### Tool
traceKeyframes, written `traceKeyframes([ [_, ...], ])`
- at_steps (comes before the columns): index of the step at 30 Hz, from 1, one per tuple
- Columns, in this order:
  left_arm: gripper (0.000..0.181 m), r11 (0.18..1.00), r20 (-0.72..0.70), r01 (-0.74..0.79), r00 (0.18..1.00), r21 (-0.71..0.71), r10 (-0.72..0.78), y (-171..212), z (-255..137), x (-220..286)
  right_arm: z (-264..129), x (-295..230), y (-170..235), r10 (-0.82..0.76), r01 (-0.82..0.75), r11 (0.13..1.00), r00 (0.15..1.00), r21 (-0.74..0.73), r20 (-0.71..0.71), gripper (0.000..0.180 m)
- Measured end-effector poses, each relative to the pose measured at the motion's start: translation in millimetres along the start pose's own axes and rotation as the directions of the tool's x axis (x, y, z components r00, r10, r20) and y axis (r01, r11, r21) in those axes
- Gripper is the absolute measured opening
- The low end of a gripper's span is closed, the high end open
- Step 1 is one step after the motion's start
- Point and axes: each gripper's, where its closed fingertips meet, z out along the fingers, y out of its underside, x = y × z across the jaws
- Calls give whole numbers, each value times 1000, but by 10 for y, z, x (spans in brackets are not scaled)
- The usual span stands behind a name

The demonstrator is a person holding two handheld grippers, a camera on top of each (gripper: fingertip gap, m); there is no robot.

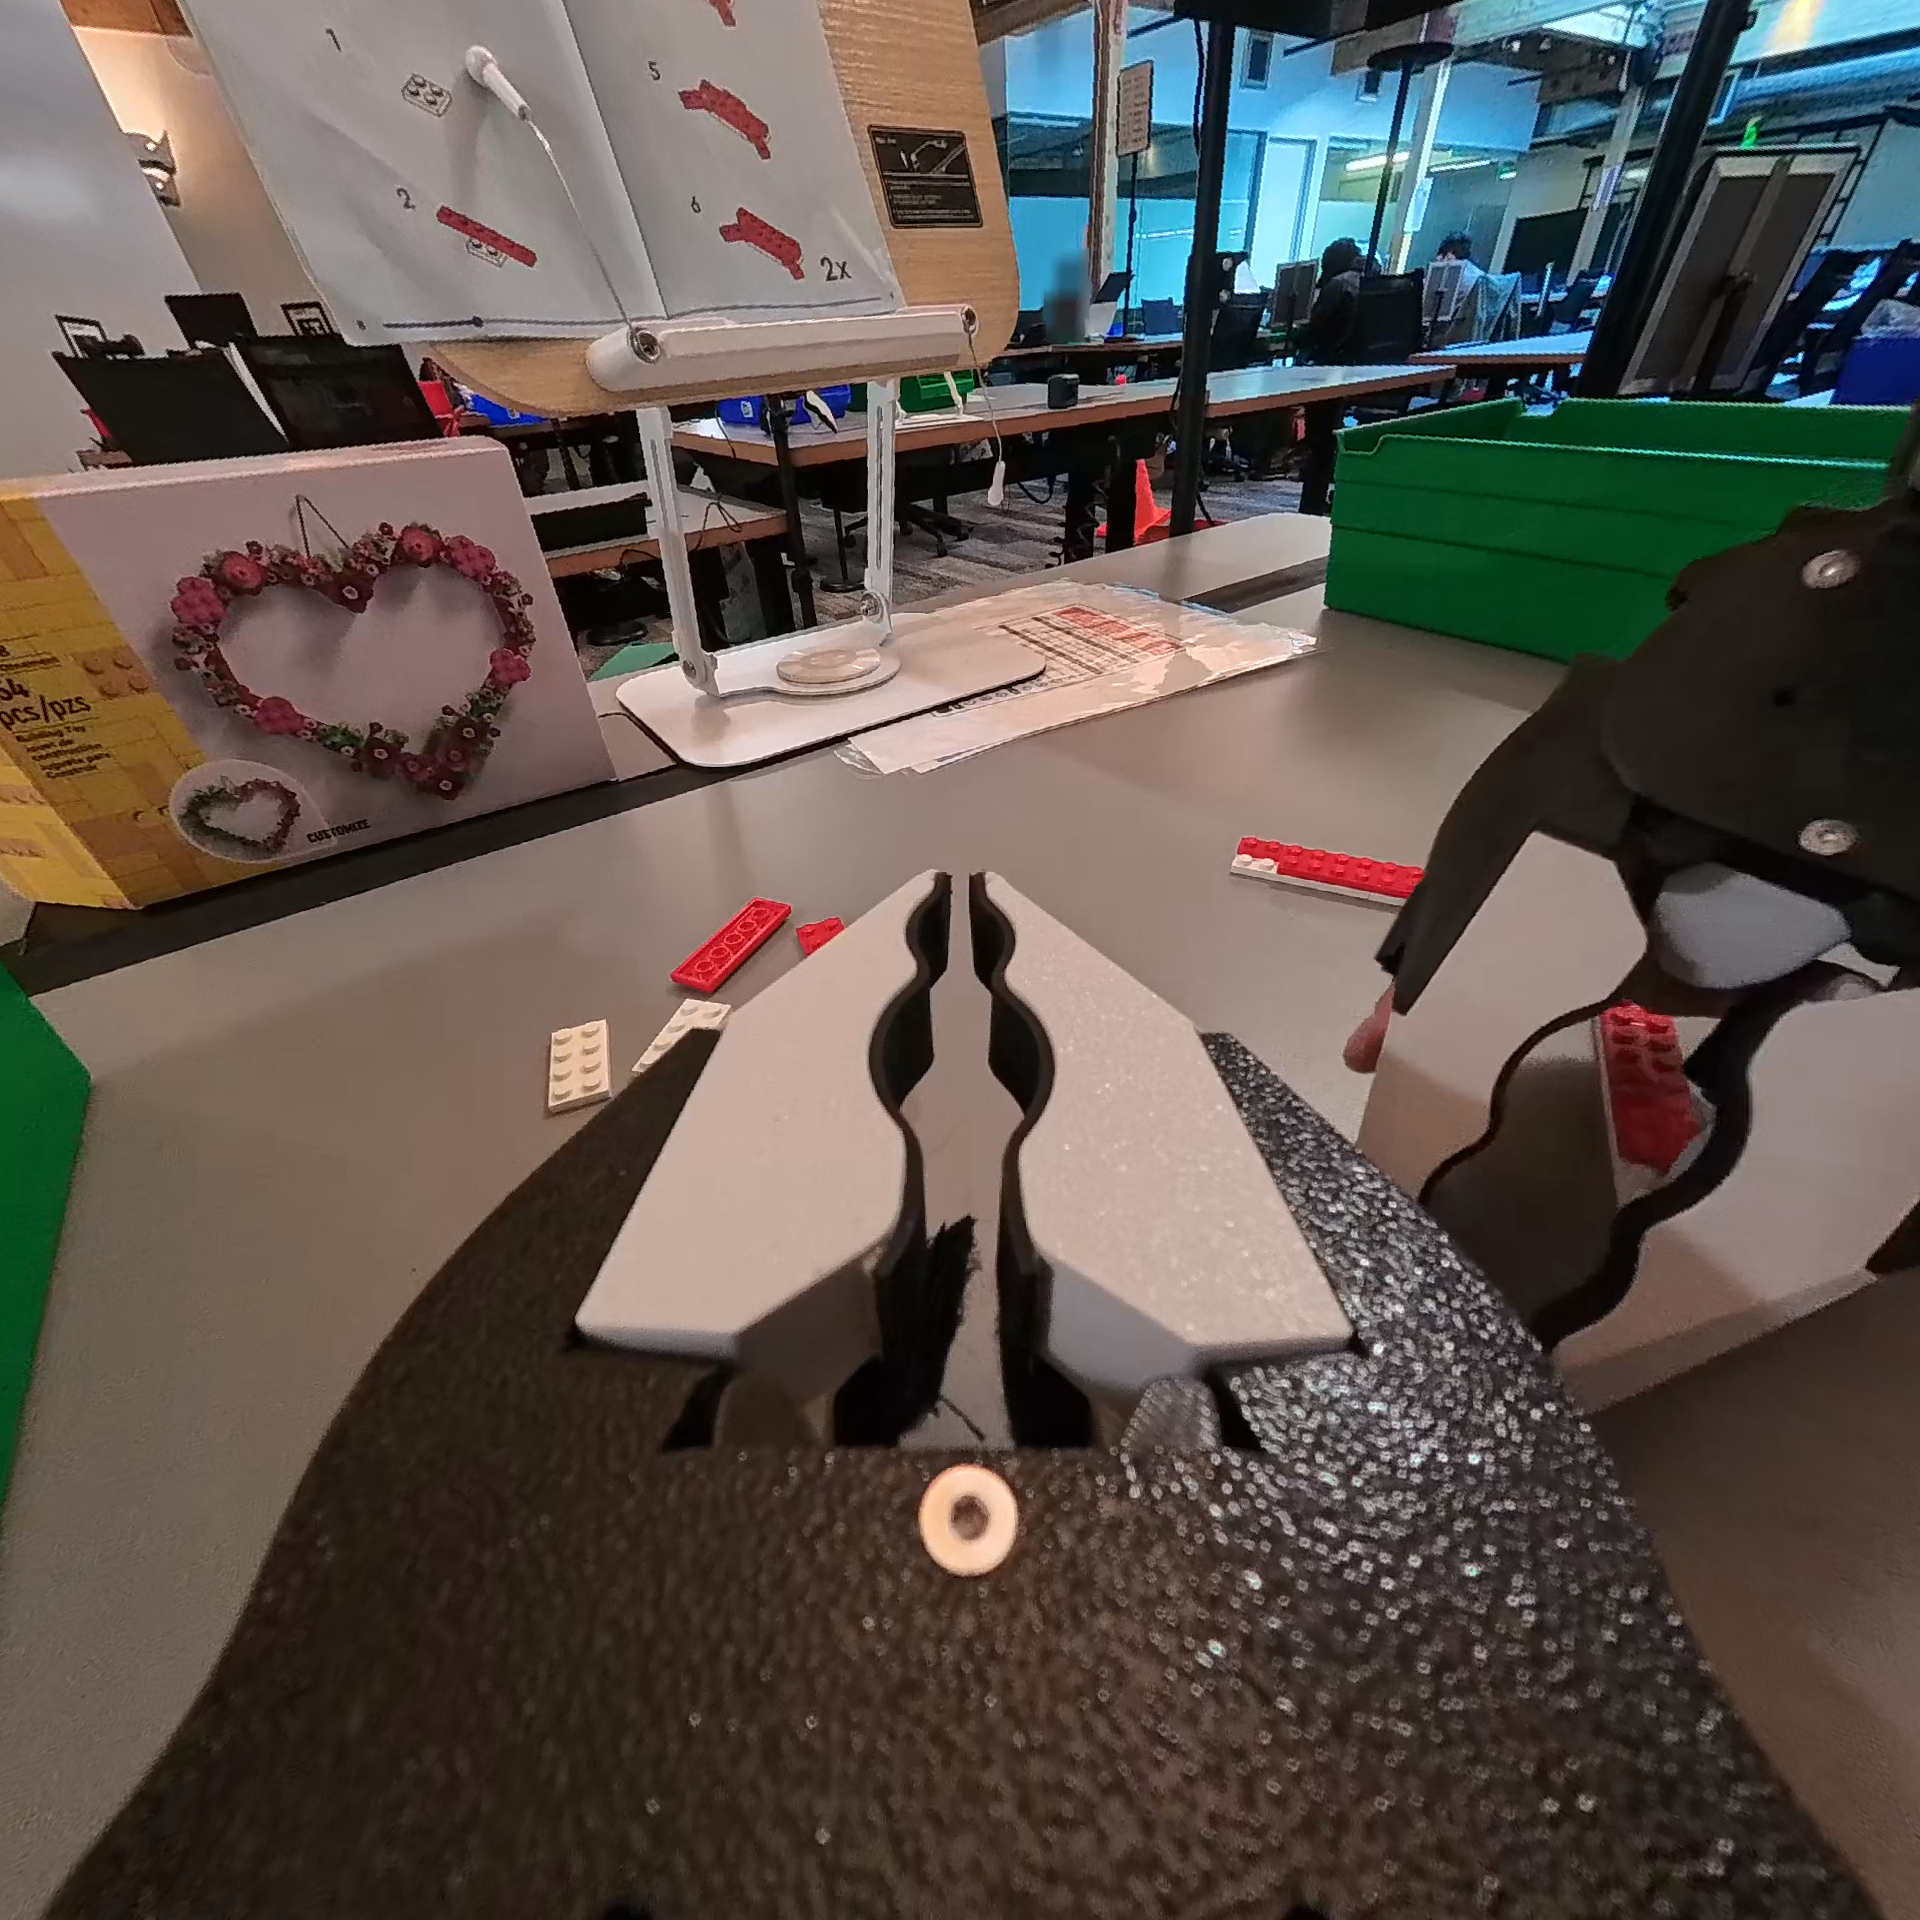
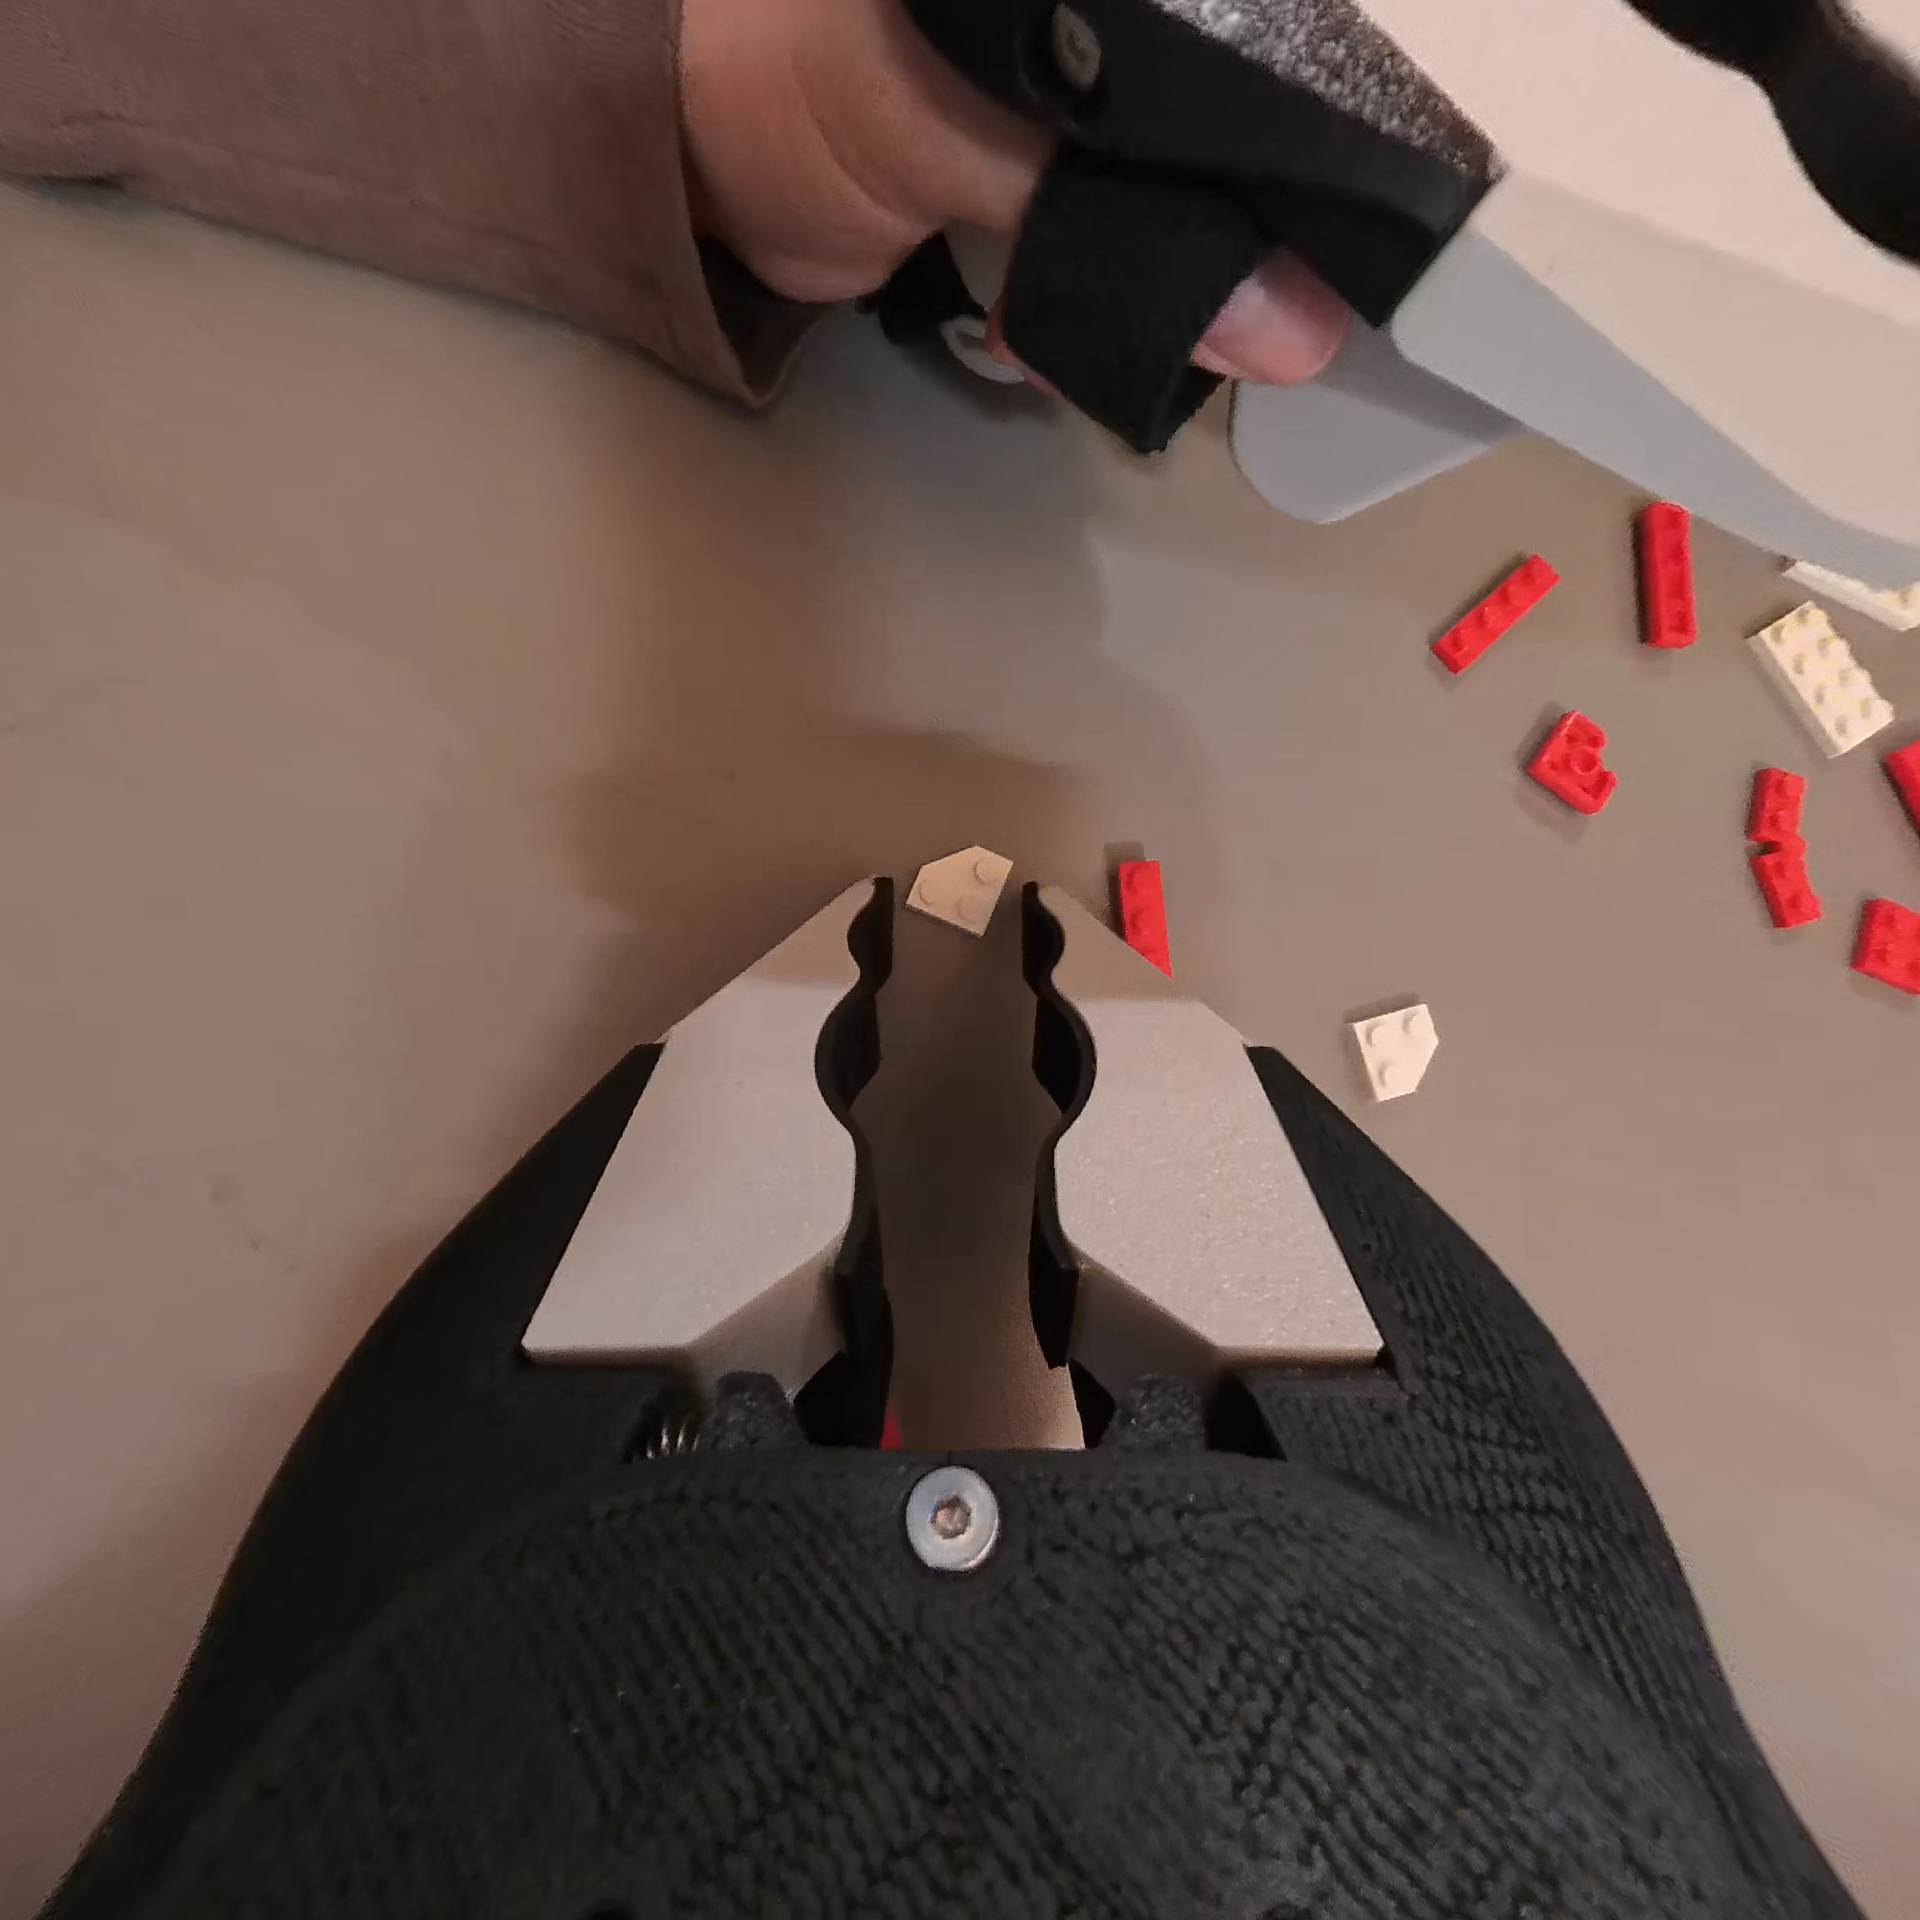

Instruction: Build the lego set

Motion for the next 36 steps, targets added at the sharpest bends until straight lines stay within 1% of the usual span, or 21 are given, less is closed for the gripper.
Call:
traceKeyframes([
  [5,1,1000,4,-1,1000,2,1,-6,-4,-13,1,-6,12,14,-14,1000,1000,8,26,15],
  [12,1,1000,8,-8,1000,-5,8,8,1,-26,-43,52,69,-86,87,996,994,-24,60,15],
  [16,1,1000,10,-6,1000,-5,6,11,1,-35,-121,48,48,-123,124,992,990,-9,68,25],
  [18,1,1000,10,-5,1000,0,5,1,-2,-36,-216,91,4,-97,95,995,993,40,60,26],
  [20,1,1000,9,-3,1000,2,3,-5,-4,-33,-280,216,9,-63,61,996,998,67,20,26],
  [24,1,1000,4,-7,1000,2,7,-4,-1,-15,-250,337,90,-20,19,996,1000,86,2,27],
  [28,1,1000,3,-9,1000,1,9,0,-1,-13,-144,348,198,2,-3,998,1000,59,20,24],
  [31,1,1000,3,-8,1000,1,8,-1,-2,-16,-133,343,211,13,-15,998,999,65,31,15],
  [36,1,1000,-1,-11,1000,1,11,-2,0,-4,-190,356,259,31,-31,999,999,41,18,14],
])
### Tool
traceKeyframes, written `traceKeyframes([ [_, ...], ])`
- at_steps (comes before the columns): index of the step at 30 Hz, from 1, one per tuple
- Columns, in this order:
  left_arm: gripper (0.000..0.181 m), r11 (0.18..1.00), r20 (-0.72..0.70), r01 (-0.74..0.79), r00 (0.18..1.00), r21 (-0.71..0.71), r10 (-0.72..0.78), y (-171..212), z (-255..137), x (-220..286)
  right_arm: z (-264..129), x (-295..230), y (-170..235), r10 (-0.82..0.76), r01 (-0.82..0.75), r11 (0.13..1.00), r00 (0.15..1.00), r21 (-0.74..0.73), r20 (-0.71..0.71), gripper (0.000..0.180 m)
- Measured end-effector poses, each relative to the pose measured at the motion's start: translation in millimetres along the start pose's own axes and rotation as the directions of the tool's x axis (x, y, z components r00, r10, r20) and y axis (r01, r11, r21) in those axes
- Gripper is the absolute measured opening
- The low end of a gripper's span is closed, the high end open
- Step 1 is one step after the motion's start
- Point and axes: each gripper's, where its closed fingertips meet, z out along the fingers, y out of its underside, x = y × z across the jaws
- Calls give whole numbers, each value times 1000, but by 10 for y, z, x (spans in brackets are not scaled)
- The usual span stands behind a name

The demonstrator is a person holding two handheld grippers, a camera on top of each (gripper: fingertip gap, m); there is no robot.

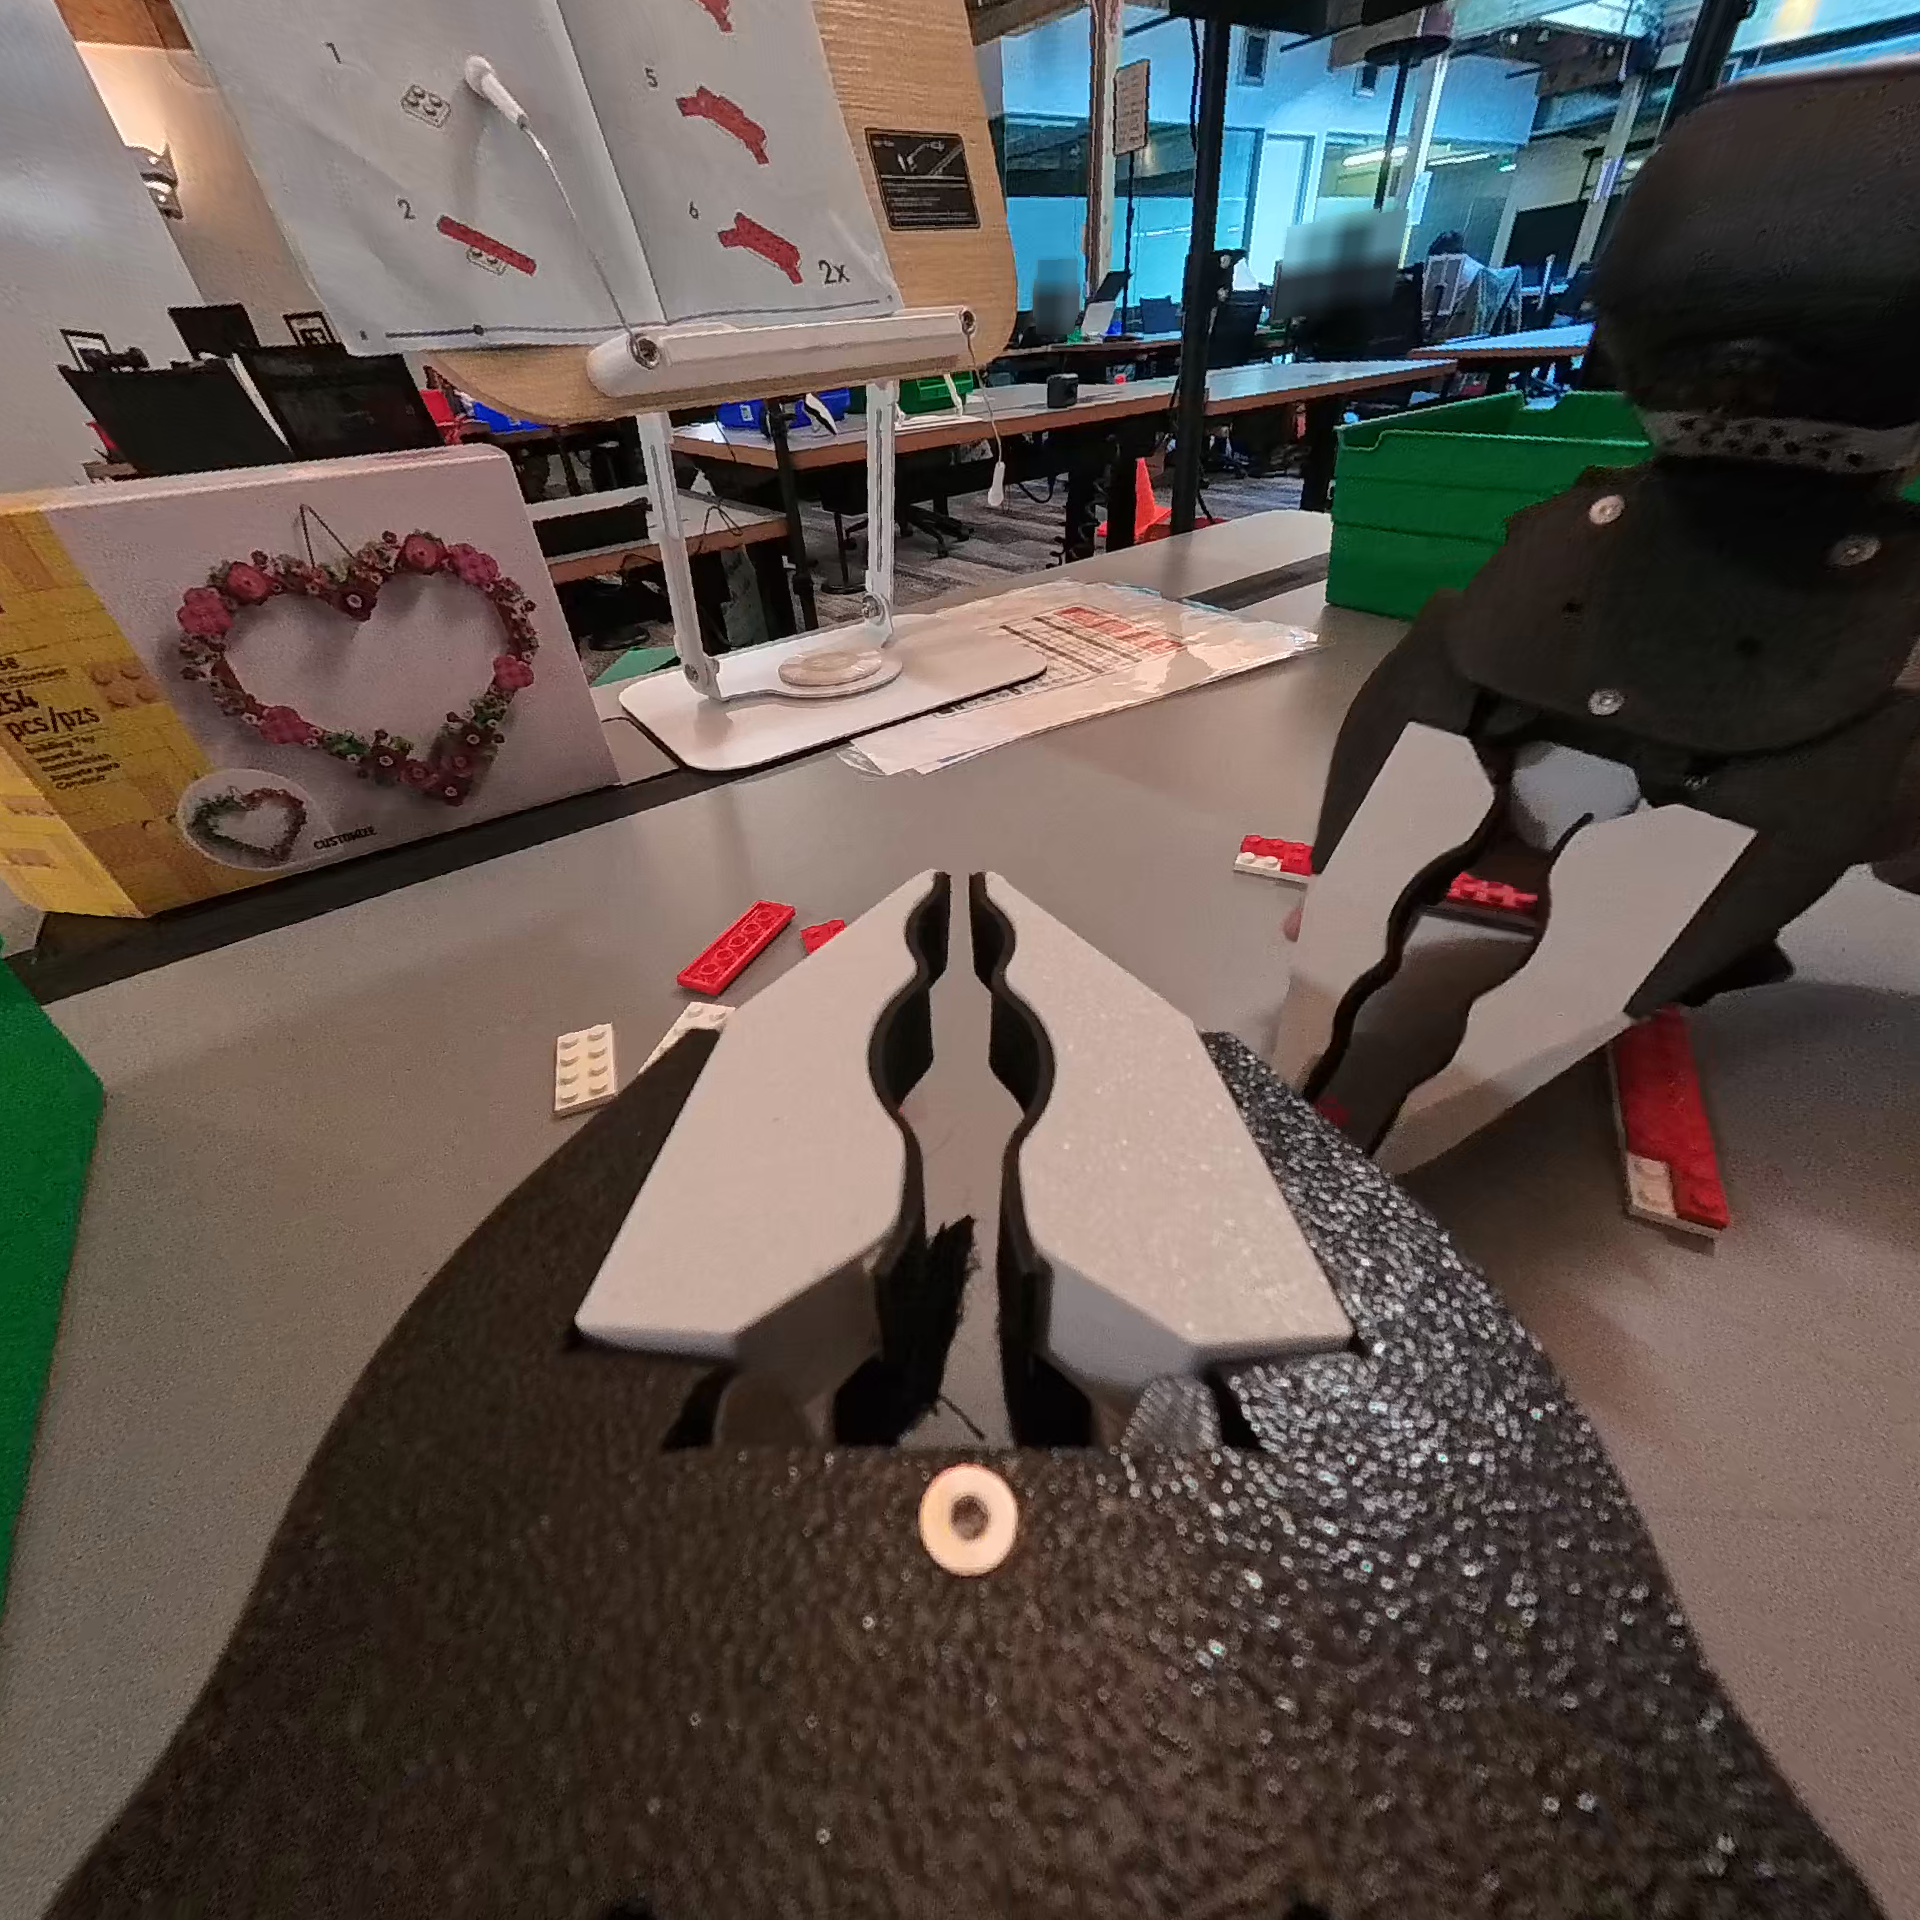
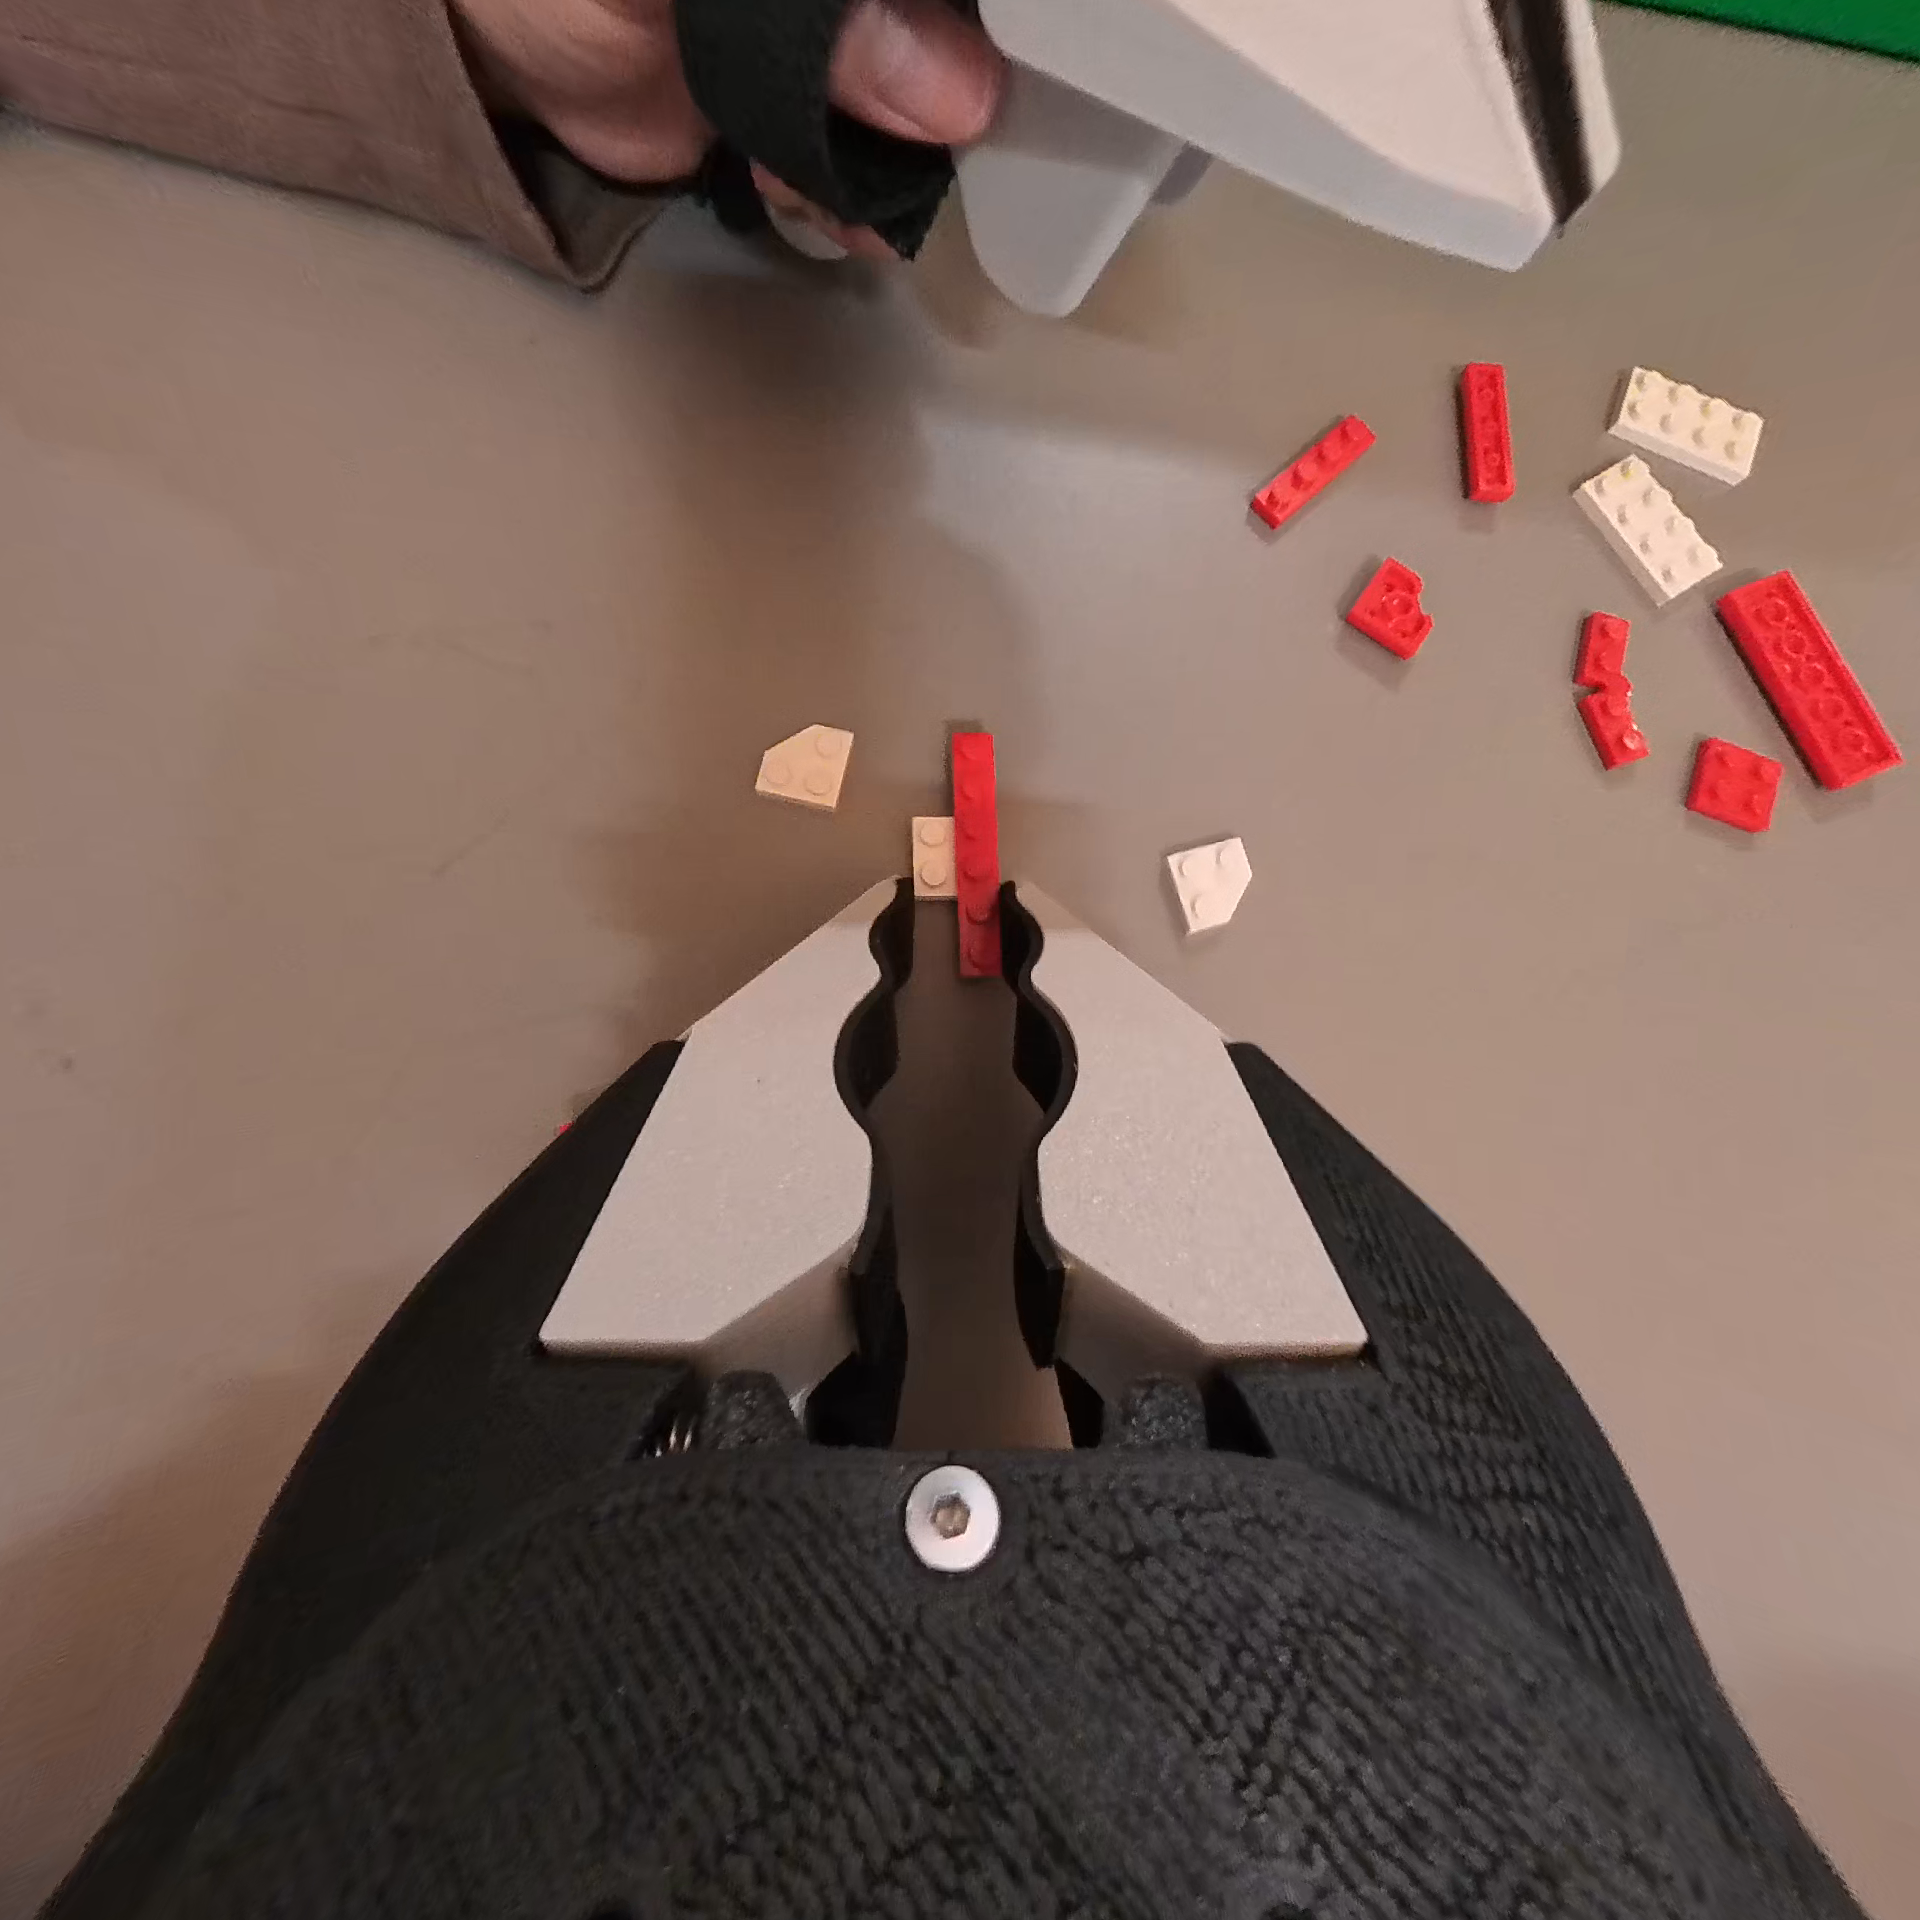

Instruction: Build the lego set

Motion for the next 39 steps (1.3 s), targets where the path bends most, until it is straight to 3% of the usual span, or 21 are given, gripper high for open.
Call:
traceKeyframes([
  [6,1,1000,0,10,1000,9,-10,-16,-6,-6,-71,-135,-10,109,-109,994,994,11,-30,14],
  [18,1,999,-5,29,1000,26,-29,-59,-22,-4,-30,-313,-51,172,-174,985,980,-12,-97,14],
  [39,1,999,-14,30,999,25,-29,-62,-20,20,7,-307,-74,157,-161,987,980,-26,-123,21],
])
